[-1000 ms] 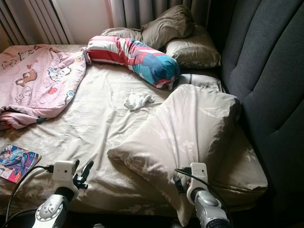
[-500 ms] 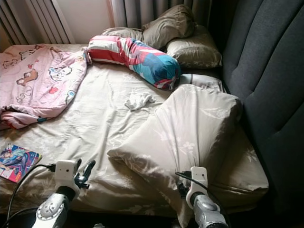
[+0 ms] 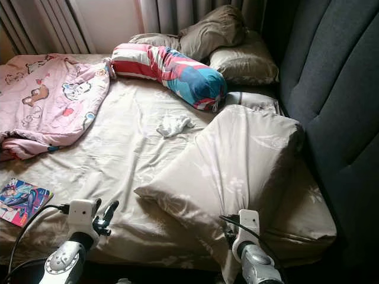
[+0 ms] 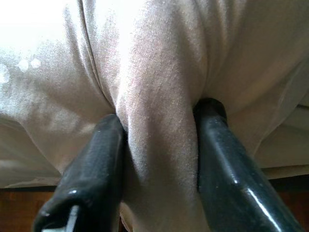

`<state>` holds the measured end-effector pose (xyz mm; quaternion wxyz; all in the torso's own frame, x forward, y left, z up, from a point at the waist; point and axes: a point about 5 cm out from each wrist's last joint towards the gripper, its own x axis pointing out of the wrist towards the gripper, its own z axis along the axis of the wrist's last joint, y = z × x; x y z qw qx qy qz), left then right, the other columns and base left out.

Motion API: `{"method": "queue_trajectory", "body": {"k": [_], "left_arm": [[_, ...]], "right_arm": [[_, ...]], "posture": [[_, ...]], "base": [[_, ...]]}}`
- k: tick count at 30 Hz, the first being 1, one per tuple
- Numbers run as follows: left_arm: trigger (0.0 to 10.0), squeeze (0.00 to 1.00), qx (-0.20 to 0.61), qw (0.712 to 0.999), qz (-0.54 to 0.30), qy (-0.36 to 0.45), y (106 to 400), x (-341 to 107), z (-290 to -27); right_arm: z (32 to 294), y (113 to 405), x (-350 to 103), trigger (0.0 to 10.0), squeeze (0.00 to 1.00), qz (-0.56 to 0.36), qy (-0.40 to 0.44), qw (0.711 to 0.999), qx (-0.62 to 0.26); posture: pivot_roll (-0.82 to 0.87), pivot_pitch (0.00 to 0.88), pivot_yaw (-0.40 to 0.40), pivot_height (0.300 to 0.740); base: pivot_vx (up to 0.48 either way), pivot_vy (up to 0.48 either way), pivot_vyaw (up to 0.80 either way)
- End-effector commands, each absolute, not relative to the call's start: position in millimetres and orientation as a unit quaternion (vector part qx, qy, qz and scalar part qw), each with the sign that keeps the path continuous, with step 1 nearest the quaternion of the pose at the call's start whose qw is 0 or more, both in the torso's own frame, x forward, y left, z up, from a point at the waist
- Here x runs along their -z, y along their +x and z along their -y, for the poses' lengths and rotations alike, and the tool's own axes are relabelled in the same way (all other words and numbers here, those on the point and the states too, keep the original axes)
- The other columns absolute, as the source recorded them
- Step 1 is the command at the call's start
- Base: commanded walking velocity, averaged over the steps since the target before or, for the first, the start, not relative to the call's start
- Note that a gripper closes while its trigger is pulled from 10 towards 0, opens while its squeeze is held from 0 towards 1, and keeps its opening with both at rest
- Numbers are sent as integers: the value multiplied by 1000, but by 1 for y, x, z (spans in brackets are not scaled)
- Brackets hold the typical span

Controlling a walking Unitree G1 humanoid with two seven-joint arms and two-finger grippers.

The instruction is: Clean up the room

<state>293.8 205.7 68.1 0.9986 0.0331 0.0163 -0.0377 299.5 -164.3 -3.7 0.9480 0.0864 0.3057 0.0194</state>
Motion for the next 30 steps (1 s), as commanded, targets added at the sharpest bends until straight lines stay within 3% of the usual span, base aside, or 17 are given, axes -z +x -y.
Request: {"method": "queue_trajectory", "body": {"k": [1,21,30], "left_arm": [[10000,0,39,998,-26,38,289,-65,-209],[10000,0,37,998,-30,39,288,-63,-208],[10000,0,36,998,-31,43,289,-64,-209]], "right_arm": [[159,270,32,0,0,-377,99,921,-15],[163,274,29,0,0,-363,85,928,-4],[188,287,15,0,0,-331,43,941,53]], "posture": [[-13,220,39,629],[-16,219,35,629],[-17,215,43,629]], "base": [[0,0,0],[0,0,0],[0,0,0]]}}
